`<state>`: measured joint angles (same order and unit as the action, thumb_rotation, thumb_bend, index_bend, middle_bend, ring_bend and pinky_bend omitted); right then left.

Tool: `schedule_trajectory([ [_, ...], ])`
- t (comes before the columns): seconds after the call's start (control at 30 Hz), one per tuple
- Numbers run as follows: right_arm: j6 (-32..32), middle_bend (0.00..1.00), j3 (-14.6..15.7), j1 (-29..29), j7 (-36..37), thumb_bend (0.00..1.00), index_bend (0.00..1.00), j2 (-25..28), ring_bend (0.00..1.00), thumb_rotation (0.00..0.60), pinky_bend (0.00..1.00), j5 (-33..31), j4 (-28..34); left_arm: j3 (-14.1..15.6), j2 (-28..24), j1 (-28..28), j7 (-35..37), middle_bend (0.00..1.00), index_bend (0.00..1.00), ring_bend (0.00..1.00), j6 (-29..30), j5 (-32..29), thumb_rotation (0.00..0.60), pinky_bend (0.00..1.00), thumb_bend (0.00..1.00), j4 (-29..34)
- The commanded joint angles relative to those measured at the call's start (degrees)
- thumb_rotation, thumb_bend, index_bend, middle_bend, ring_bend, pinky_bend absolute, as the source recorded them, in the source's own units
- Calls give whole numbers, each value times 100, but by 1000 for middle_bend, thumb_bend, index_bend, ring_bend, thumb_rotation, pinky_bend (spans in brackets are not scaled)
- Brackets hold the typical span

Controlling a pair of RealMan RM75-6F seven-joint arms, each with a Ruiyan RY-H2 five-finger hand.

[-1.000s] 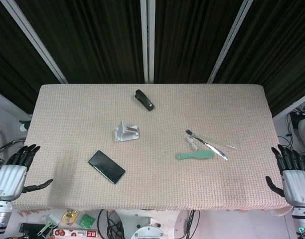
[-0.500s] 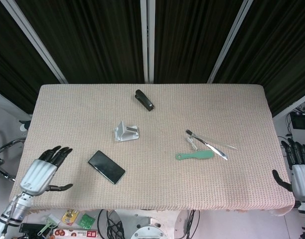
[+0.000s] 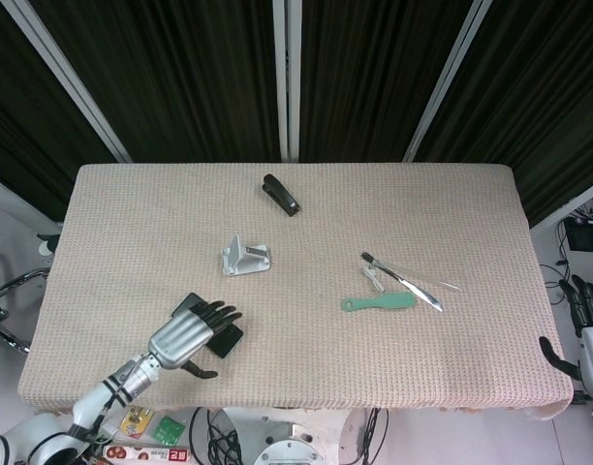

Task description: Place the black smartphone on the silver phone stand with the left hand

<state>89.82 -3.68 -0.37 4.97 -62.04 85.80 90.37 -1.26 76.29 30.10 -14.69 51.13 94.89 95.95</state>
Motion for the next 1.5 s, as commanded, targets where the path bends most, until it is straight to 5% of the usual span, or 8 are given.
schedule_trajectory([
  [0.03, 29, 0, -1, -13, 47, 216, 0, -19, 0, 600, 0, 31, -57, -56, 352, 223, -294, 44, 66, 74, -333, -349, 378, 222, 53, -315],
  [0.93, -41, 0, -19, -2, -67, 216, 0, -11, 0, 600, 0, 20, 19, 100, 337, 682, -635, 39, 161, 72, -646, -1197, 599, 219, 145, -450],
  [1.5, -31, 0, -30, -41, -208, 216, 0, -3, 0, 600, 0, -45, 43, 257, 434, 759, -991, 39, 290, 72, -479, -1339, 600, 216, 145, -477],
])
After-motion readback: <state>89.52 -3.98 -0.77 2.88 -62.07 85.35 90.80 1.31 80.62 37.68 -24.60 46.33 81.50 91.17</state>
